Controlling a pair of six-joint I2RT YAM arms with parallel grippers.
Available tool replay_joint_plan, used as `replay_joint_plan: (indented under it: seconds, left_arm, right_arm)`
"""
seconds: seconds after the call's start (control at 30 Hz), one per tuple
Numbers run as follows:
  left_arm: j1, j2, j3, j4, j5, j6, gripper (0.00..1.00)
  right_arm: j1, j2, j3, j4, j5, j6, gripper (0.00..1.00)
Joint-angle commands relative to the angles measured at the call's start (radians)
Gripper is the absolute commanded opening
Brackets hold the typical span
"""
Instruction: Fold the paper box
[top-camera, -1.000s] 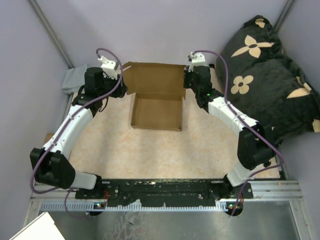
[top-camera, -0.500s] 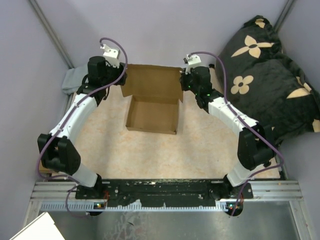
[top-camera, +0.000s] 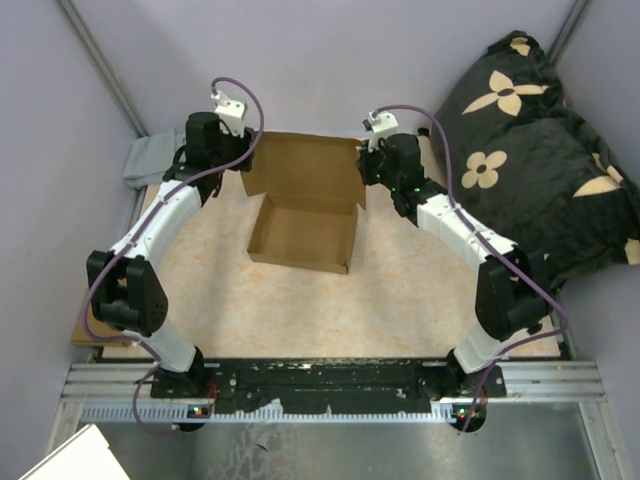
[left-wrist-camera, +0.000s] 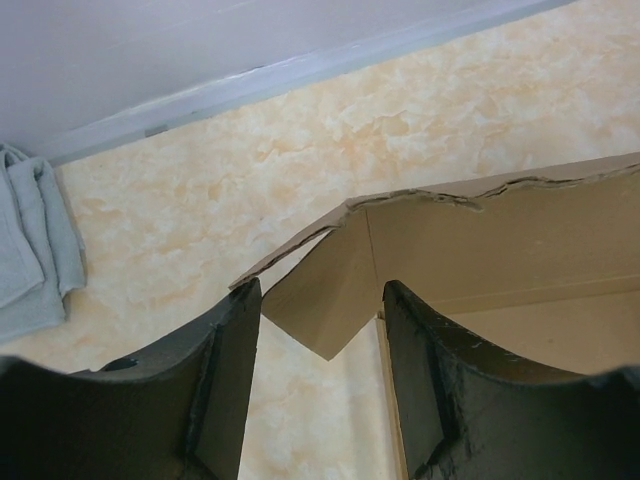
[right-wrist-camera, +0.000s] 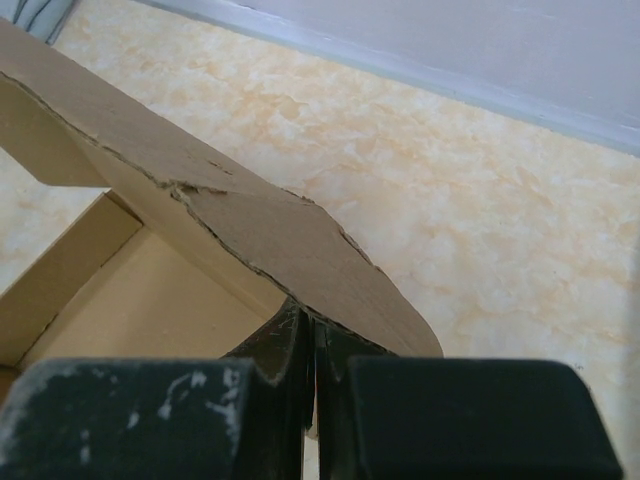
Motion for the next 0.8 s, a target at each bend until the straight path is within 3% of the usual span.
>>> replay_joint_plan:
  seconds: [0.0,0.47,0.77]
  left_arm:
    - [0.004,0.008,0.021,0.022,0.0,0.012,0.57]
    - [0.02,0.0,-0.02,0.023,0.175,-0.04,0.32]
    - [0.021,0.02,-0.012,-0.005,0.151,-0.051,0.21]
  right_arm:
    - [0.01,-0.064,0.018,0.047,-0.024,-0.015,0.0]
    - [0.008,-0.042,0.055,0.019,-0.06,0.015,0.0]
    - [0.008,-0.028,0.095,-0.034,-0.069,0.022,0.0]
